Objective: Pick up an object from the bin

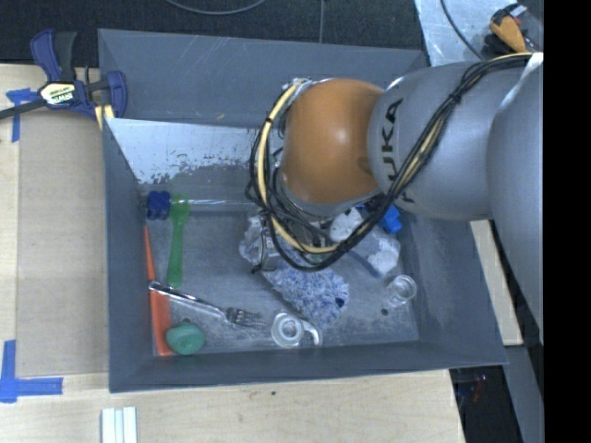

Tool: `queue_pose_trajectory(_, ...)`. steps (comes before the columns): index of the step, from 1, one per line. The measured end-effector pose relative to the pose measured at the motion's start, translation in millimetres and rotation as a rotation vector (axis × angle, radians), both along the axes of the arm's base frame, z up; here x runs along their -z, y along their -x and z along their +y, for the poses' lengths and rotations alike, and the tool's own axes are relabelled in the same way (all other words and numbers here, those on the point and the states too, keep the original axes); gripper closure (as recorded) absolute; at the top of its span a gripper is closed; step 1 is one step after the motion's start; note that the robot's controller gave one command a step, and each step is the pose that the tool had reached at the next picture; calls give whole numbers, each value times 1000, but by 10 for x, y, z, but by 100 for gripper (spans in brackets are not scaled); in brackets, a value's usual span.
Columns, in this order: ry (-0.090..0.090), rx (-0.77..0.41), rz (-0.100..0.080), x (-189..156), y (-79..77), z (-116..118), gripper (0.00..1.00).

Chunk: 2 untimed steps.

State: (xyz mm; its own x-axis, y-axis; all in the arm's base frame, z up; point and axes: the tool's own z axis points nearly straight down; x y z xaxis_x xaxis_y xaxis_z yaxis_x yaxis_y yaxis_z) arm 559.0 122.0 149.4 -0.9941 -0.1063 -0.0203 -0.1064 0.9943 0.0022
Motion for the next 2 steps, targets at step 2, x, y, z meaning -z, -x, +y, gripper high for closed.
queue_pose_trajectory(2,0,-16,0,-684,316,-15,100)
